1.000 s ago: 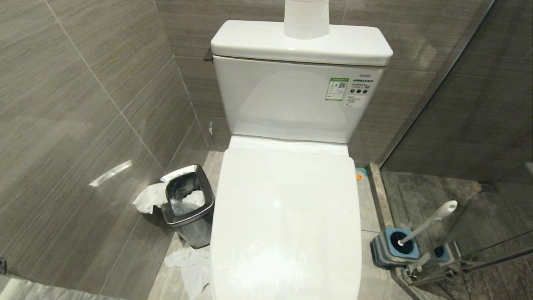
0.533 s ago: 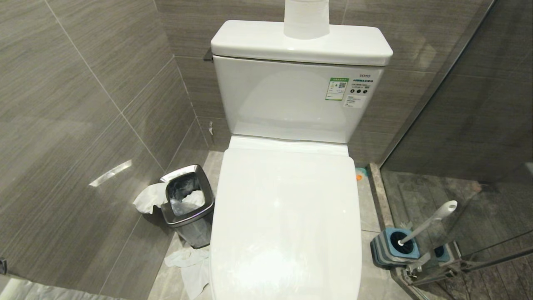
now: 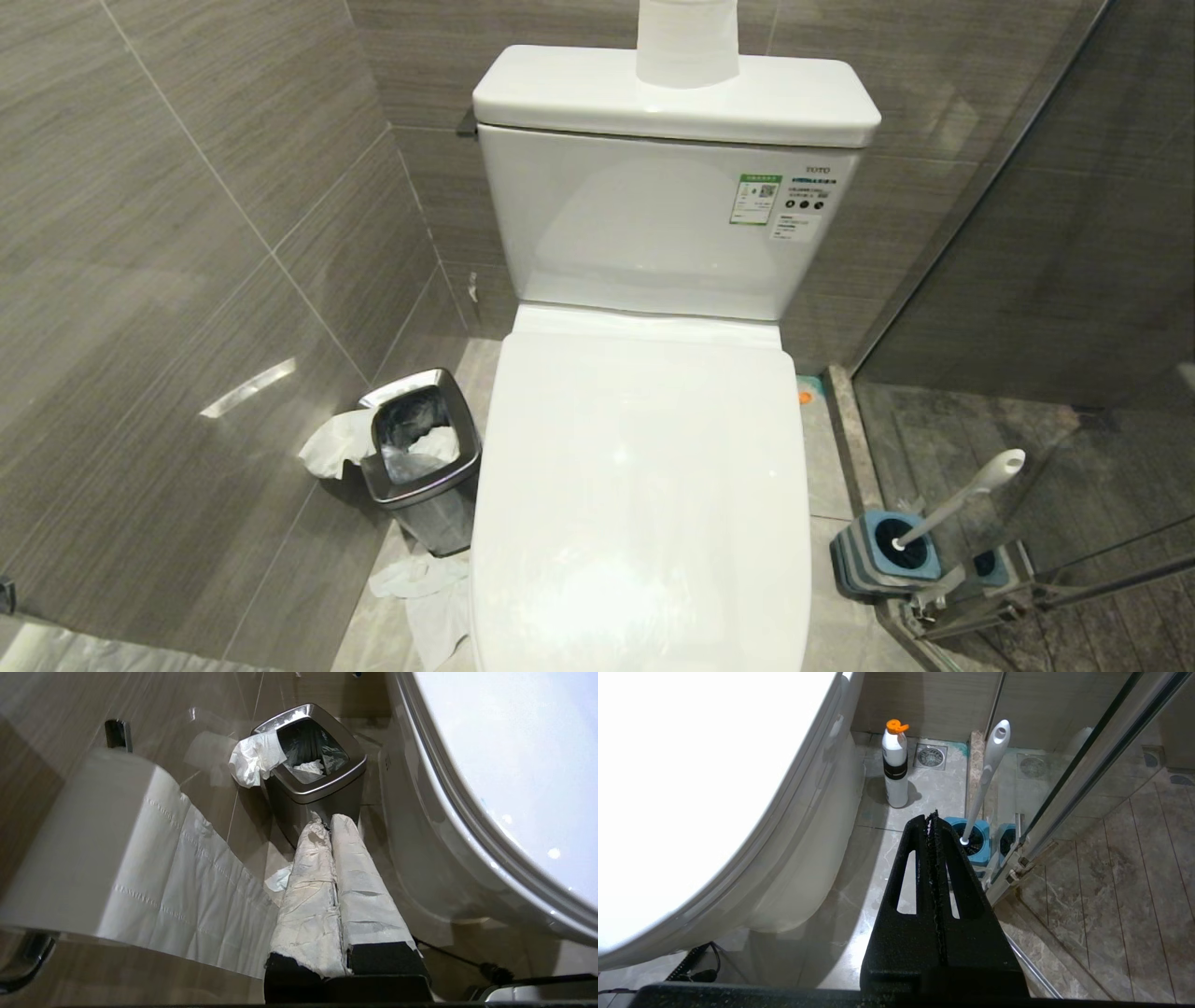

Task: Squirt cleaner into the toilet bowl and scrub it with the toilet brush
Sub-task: Use the left hand to lift the toilet lid slightly

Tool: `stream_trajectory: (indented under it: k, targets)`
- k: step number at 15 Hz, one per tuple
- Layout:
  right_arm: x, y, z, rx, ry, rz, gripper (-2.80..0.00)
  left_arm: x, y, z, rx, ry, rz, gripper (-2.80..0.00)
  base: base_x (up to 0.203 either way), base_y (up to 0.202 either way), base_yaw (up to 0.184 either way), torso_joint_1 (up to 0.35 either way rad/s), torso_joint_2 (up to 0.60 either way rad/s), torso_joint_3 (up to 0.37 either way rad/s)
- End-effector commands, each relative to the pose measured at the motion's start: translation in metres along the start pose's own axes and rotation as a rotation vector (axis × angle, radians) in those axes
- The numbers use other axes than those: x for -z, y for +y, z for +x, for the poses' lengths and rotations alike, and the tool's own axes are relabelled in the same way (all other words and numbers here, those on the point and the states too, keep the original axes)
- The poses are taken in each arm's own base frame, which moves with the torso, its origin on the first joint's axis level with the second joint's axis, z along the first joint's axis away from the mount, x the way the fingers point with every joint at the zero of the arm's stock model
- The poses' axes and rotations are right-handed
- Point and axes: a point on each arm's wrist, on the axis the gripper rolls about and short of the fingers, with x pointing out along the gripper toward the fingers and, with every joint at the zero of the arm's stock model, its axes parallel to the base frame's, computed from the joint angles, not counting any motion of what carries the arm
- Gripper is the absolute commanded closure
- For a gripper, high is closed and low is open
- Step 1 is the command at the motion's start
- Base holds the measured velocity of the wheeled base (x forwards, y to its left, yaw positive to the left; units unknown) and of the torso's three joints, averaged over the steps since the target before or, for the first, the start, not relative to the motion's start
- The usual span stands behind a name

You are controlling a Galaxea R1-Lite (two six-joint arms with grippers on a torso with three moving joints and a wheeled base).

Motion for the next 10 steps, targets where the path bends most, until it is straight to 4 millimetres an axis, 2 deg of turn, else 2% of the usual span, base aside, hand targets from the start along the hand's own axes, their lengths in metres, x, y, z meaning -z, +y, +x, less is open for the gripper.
stream_trajectory:
  k: [1, 5, 8, 10]
  targets:
    - [-0.0001, 0.0000, 0.0000, 0.000, 0.000, 0.000, 0.00, -0.0001, -0.0009, 0.0001, 0.040, -0.004, 0.088, 0.00, 0.000, 0.000, 0.000, 0.000, 0.00, 0.000]
    - [0.0000, 0.0000, 0.0000, 0.000, 0.000, 0.000, 0.00, -0.0002, -0.0011, 0.0001, 0.050, -0.007, 0.114, 0.00, 0.000, 0.000, 0.000, 0.000, 0.00, 0.000]
    - [0.0000, 0.0000, 0.0000, 0.000, 0.000, 0.000, 0.00, 0.0000, -0.0004, 0.0001, 0.018, 0.000, -0.027, 0.00, 0.000, 0.000, 0.000, 0.000, 0.00, 0.000]
    - [0.0000, 0.0000, 0.0000, 0.000, 0.000, 0.000, 0.00, 0.0001, -0.0002, 0.0000, 0.009, 0.000, -0.048, 0.00, 0.000, 0.000, 0.000, 0.000, 0.00, 0.000]
